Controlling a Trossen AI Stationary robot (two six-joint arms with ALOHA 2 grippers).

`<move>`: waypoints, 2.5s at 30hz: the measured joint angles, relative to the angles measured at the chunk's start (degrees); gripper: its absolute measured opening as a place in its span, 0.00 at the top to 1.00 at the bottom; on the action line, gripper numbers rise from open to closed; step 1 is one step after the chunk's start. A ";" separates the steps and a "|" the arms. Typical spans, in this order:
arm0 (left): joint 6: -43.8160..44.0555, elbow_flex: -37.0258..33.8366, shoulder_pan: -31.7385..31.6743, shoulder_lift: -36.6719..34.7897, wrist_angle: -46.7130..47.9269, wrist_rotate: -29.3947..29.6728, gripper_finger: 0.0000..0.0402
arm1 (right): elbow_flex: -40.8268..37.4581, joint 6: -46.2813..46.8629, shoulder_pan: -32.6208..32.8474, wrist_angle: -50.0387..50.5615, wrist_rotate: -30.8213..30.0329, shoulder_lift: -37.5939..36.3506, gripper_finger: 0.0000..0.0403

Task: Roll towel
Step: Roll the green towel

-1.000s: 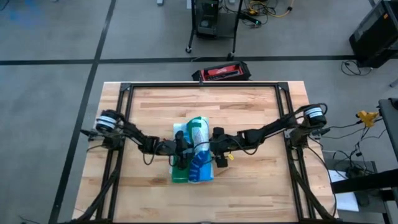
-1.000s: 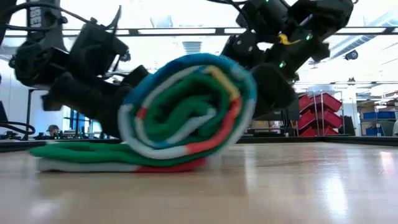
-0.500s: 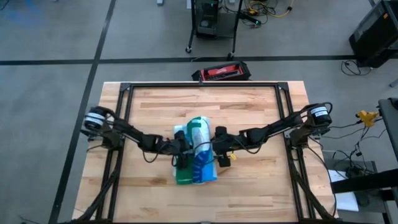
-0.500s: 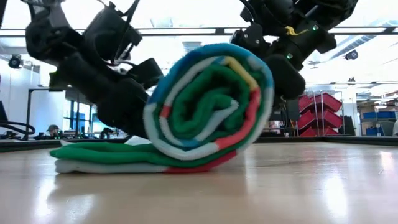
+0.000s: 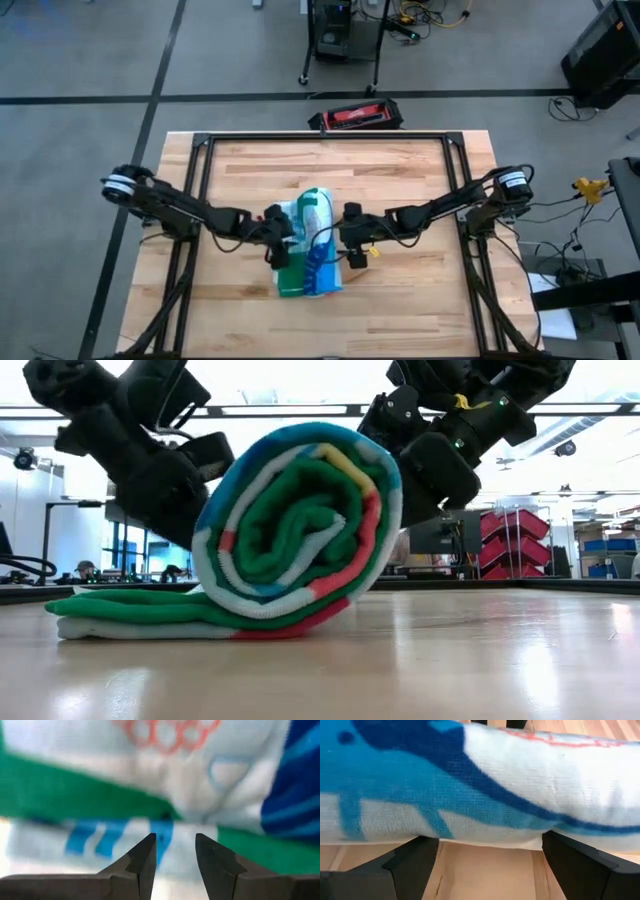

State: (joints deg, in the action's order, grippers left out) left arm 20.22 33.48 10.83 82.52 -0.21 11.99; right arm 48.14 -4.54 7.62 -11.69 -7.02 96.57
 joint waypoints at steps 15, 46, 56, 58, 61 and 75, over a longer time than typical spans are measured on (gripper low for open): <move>12.76 -2.30 4.64 3.14 7.06 -3.98 0.70 | 2.57 0.50 -0.39 -9.21 1.35 4.78 0.16; 9.79 -2.60 4.98 2.20 3.41 -0.49 0.70 | 17.29 -3.10 -1.55 -10.28 5.10 14.30 0.16; 11.90 -2.54 5.37 -1.30 11.32 -0.79 0.70 | 22.83 -3.84 -1.58 -10.10 5.95 19.89 0.16; 12.43 -2.54 5.62 -3.05 13.83 -0.83 0.70 | 22.84 -4.04 -1.67 -10.11 6.01 19.89 0.16; 12.91 -2.54 5.95 -7.14 17.10 -0.94 0.70 | 22.82 -4.04 -2.02 -10.13 6.09 19.89 0.16; 12.15 2.23 11.50 -25.77 23.60 12.03 0.70 | 28.30 -4.01 -3.05 -17.26 7.69 28.62 0.16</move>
State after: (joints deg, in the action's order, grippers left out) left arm 32.37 35.71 22.33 56.74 23.38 24.02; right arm 76.44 -8.54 4.57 -28.96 0.67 125.20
